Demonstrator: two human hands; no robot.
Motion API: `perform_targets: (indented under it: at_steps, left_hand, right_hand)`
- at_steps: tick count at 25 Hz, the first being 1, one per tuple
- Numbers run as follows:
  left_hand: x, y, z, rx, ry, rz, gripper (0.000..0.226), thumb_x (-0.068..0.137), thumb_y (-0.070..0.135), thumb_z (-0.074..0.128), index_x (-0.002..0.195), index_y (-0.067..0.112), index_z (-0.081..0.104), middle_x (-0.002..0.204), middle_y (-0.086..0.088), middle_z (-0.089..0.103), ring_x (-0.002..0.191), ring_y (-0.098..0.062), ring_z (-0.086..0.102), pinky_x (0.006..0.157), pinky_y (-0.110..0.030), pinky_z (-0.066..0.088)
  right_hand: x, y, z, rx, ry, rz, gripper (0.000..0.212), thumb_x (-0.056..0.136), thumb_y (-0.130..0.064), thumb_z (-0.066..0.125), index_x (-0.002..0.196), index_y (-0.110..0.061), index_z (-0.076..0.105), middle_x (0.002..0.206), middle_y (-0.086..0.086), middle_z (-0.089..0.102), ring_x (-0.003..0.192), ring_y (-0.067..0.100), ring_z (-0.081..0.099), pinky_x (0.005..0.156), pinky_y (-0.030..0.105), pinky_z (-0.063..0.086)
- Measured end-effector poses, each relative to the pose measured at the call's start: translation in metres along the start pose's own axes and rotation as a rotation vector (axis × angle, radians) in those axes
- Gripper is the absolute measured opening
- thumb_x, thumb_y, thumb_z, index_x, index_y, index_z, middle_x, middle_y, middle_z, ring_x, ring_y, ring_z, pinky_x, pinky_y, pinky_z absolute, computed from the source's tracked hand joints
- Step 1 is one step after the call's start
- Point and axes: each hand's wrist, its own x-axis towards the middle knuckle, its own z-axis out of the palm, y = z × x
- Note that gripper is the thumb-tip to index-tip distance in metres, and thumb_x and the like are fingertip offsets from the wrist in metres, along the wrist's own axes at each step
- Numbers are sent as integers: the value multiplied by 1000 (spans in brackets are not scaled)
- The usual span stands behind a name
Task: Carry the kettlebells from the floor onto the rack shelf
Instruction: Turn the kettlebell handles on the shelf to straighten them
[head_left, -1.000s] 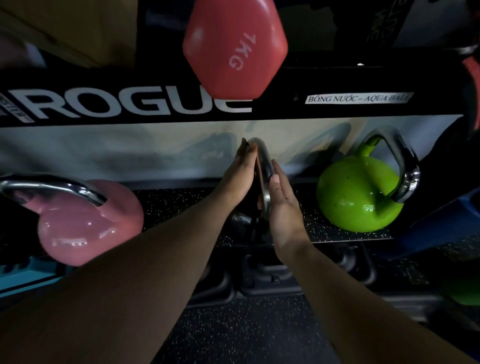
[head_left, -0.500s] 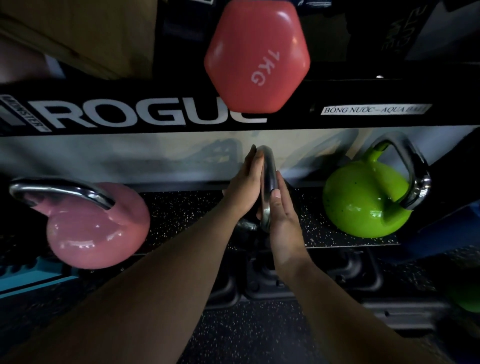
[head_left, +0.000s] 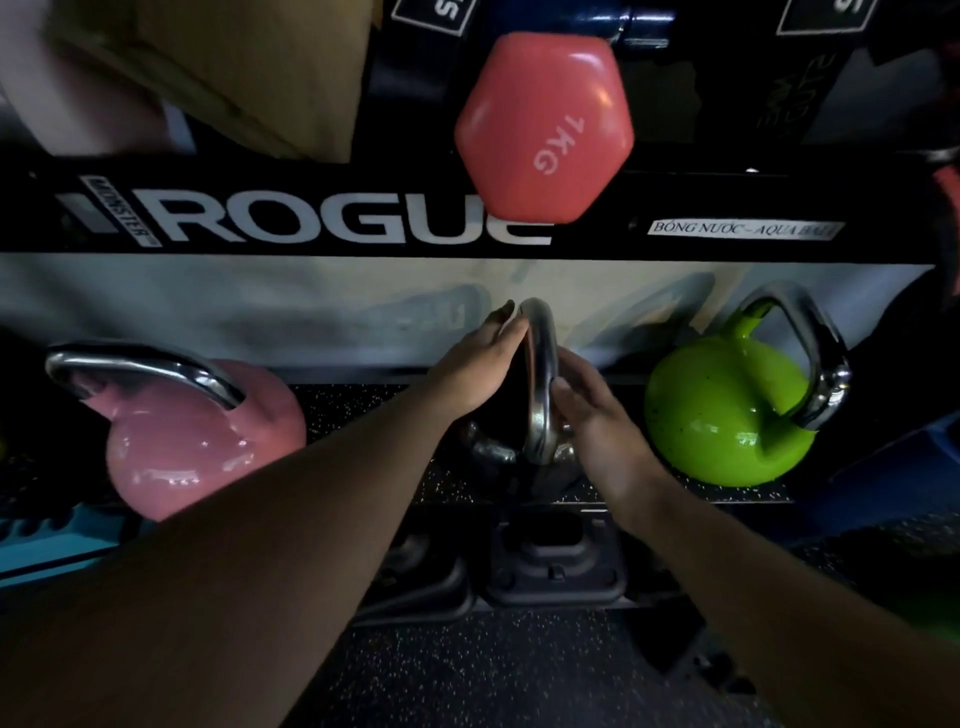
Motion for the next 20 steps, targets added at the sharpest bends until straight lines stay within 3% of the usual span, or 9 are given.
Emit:
perform_targets:
  at_steps: [2, 4, 6, 9, 12, 14, 17, 20]
  left_hand:
    - [-12, -13, -14, 196, 80, 56, 60, 96, 63, 28, 149, 35, 31, 155, -2, 41, 139, -29, 40, 112, -55, 30]
    - [-29, -34, -31, 379, 229, 134, 43, 100, 46, 41, 137, 27, 53, 143, -3, 54, 130, -31, 47, 106, -50, 34]
    - [-43, -52, -53, 493, 333, 201, 30, 98, 32, 48, 117, 20, 68, 128, -2, 63, 118, -30, 51, 98, -44, 35]
    - [-74, -80, -102, 574, 499, 278, 23, 93, 26, 55, 105, 18, 72, 116, 0, 67, 110, -28, 55, 93, -44, 36]
    - [-99, -118, -161, 676, 650, 283, 24, 90, 27, 56, 107, 18, 71, 119, -2, 66, 115, -26, 53, 96, -42, 31]
    - [-112, -145, -196, 687, 695, 205, 32, 92, 37, 53, 114, 18, 67, 125, -4, 62, 121, -26, 47, 100, -43, 28]
    - [-125, -179, -247, 583, 653, 78, 53, 92, 59, 45, 123, 20, 62, 131, -1, 56, 128, -23, 40, 108, -48, 27]
    - [-141, -204, -276, 395, 631, 65, 54, 95, 59, 38, 128, 21, 58, 134, 0, 54, 128, -23, 44, 106, -48, 36]
  right_hand:
    - [7, -12, -12, -135, 34, -23, 37, 102, -26, 46, 138, -35, 48, 120, 2, 64, 101, 6, 64, 82, 20, 49]
    - [17, -23, -18, -425, 143, -126, 40, 101, -29, 47, 140, -37, 44, 130, 8, 53, 120, 24, 51, 102, 36, 41]
    - [28, -38, -10, -659, 224, -264, 43, 99, -33, 47, 142, -38, 40, 136, 9, 47, 129, 32, 37, 111, 45, 30]
    - [40, -56, 50, -810, 137, -379, 47, 99, -36, 45, 144, -35, 37, 137, 10, 47, 128, 34, 37, 102, 40, 30]
    - [45, -62, 137, -828, 53, -405, 47, 100, -39, 42, 146, -35, 33, 138, 11, 47, 127, 34, 39, 96, 37, 30]
    - [43, -61, 192, -755, -12, -379, 46, 100, -40, 41, 146, -36, 34, 138, 10, 47, 128, 32, 37, 103, 40, 31]
    - [43, -59, 271, -713, -76, -364, 45, 100, -42, 41, 145, -37, 35, 138, 9, 49, 129, 28, 37, 106, 41, 31]
    - [40, -56, 329, -730, -125, -338, 41, 101, -40, 38, 141, -32, 44, 137, 7, 51, 128, 27, 41, 102, 39, 34]
